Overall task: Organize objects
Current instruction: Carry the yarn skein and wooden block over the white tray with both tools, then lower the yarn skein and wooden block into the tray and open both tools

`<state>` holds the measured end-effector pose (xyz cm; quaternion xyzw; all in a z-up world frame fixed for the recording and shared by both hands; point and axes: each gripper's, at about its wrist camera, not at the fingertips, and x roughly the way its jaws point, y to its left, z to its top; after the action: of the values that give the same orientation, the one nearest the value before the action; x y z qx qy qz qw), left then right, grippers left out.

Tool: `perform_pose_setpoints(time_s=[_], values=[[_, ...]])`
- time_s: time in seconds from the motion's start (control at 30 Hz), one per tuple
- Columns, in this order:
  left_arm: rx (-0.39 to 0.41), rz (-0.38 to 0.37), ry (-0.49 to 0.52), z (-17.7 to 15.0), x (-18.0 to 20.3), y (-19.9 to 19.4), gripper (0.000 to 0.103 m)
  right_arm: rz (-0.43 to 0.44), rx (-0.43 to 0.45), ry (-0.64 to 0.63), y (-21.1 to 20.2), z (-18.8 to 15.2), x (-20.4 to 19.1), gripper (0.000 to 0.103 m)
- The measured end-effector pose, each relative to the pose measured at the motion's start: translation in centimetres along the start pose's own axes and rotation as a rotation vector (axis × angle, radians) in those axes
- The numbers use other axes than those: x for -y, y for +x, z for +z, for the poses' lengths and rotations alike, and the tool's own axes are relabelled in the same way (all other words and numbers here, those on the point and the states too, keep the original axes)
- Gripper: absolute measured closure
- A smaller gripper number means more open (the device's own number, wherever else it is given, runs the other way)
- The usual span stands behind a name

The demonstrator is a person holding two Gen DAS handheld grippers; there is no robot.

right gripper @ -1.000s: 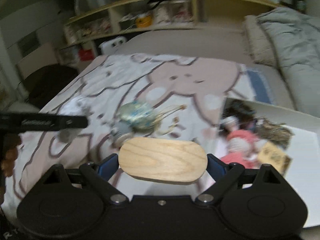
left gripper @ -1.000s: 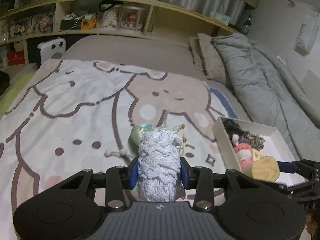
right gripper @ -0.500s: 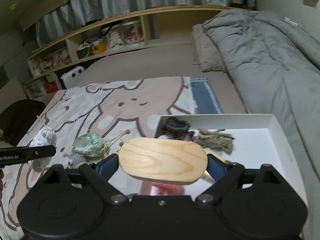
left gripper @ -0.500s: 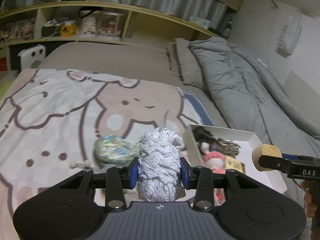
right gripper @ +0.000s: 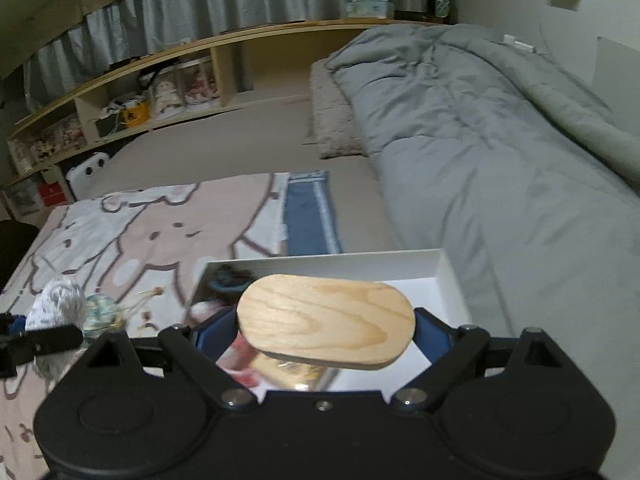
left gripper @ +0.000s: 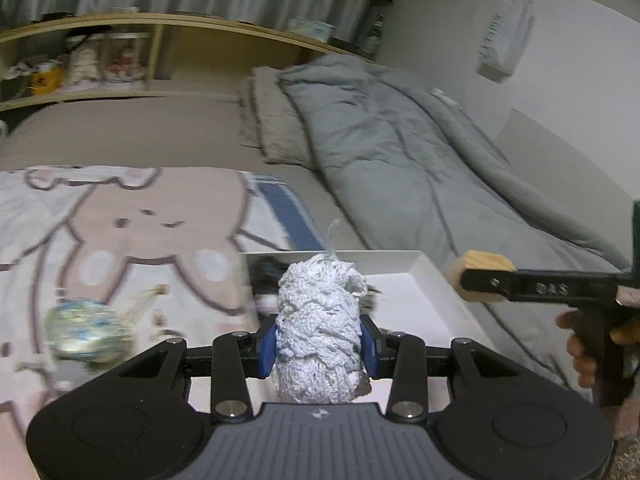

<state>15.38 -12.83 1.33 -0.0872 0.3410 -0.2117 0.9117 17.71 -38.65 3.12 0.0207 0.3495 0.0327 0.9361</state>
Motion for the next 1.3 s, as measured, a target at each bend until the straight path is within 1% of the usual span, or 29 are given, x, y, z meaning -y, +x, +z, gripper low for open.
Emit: perform_pose_setpoints(time_s=[0.13,0.3,0.43,0.57,0.73,0.87,1.03,1.17,1.2,1.23,1.3], values=[[-0.018,-0.050,0.008,-0.3,2.7,2.7,0.061,-0.003,-0.005,-0.004,0.9,0.6,2.5,0.010],[-0.043,-0.109,-0.033,-0.7,5.6,6.4,0.061,0.014,-0.015,0.029,2.5,1.0,5.3,0.010],[-0.089,-0.146,-0.059,-1.3,7.8,9.8,0.061,0.043,-0.024,0.061,4.6,1.5,6.8,0.010],[-0.139,-0.180,-0.075,-1.8,9.3,13.4,0.061,0.057,-0.046,0.052,7.2,1.8,7.3,0.010],[-0.211,-0.195,-0.065,-2.3,10.3,17.8,0.061,0.072,-0.094,0.028,10.8,1.9,7.3,0.010],[-0.239,-0.197,-0.051,-2.4,10.4,20.4,0.061,0.083,-0.124,0.016,13.4,2.0,7.3,0.010],[-0.250,-0.178,-0.070,-2.1,9.5,22.7,0.061,0.094,-0.152,0.020,16.1,2.0,7.5,0.010],[-0.218,-0.162,-0.070,-1.9,9.2,23.8,0.061,0.097,-0.143,0.010,17.6,1.6,7.7,0.010],[-0.211,-0.153,-0.068,-1.8,9.2,24.0,0.059,0.092,-0.135,0.017,17.7,1.5,7.8,0.010],[-0.210,-0.147,-0.064,-1.7,9.2,24.1,0.051,0.080,-0.136,0.032,17.8,1.4,7.9,0.010],[-0.216,-0.153,-0.056,-1.4,9.3,24.0,0.041,0.067,-0.142,0.069,17.8,1.4,8.3,0.006]])
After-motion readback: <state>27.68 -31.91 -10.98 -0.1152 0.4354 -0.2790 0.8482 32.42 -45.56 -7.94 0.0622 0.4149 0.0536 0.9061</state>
